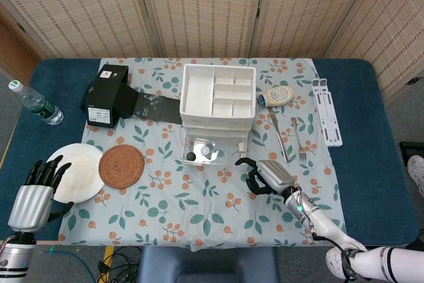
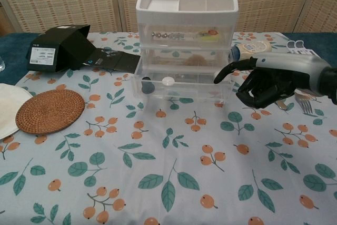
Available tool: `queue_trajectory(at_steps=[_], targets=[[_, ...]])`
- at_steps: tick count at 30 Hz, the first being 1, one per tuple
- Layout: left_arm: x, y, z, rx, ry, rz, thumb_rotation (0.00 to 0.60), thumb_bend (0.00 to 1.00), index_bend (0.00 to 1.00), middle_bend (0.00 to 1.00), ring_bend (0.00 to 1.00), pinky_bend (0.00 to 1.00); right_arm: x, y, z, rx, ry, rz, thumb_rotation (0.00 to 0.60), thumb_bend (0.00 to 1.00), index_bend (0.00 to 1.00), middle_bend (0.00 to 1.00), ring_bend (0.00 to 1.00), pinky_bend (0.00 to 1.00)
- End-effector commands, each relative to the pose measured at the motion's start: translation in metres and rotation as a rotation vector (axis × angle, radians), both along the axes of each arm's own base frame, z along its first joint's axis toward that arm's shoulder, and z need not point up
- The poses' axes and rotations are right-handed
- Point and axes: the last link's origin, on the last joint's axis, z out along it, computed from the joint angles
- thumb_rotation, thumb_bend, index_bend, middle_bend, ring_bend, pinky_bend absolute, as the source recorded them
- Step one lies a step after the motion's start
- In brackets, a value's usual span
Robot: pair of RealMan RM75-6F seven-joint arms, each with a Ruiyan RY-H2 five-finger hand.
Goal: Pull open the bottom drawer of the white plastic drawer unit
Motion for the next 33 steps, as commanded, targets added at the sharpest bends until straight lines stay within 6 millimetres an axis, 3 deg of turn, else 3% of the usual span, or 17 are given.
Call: queue_trajectory(at_steps=[1,6,13,20,28,33], targets=[[0.000,0.000,0.000,-0.001,-0.001,-0.002,0.600,0.17,0.14,0.07,0.11,0.07,-0.001,0.001,0.002,-0.007,0.000,0.004,0.600,0.59,0.22,0.78,0.93,0.99],[0.001,0.000,0.000,-0.001,-0.002,-0.005,0.600,0.17,0.14,0.07,0.11,0.07,0.000,0.003,0.007,-0.025,-0.002,0.019,0.600,0.59,0.15,0.78,0.93,0.99],[0.001,0.000,0.000,0.001,-0.004,-0.007,0.600,0.17,0.14,0.07,0.11,0.07,0.007,-0.001,0.021,-0.050,0.023,0.070,0.600,0.59,0.14,0.78,0.93,0.99],[0.000,-0.003,0.001,0.001,-0.008,-0.005,0.600,0.17,0.14,0.07,0.11,0.07,0.029,-0.022,0.046,-0.105,0.119,0.190,0.600,0.60,0.14,0.78,0.93,0.99],[-0.002,-0.005,0.001,0.005,-0.022,-0.002,0.600,0.17,0.14,0.07,0.11,0.07,0.049,-0.046,0.063,-0.123,0.352,0.341,0.600,0.74,0.14,0.82,0.98,1.00],[-0.006,-0.007,0.003,0.013,-0.030,0.003,0.600,0.17,0.14,0.07,0.11,0.07,0.051,-0.054,0.063,-0.100,0.486,0.372,0.600,0.89,0.14,0.86,1.00,1.00]])
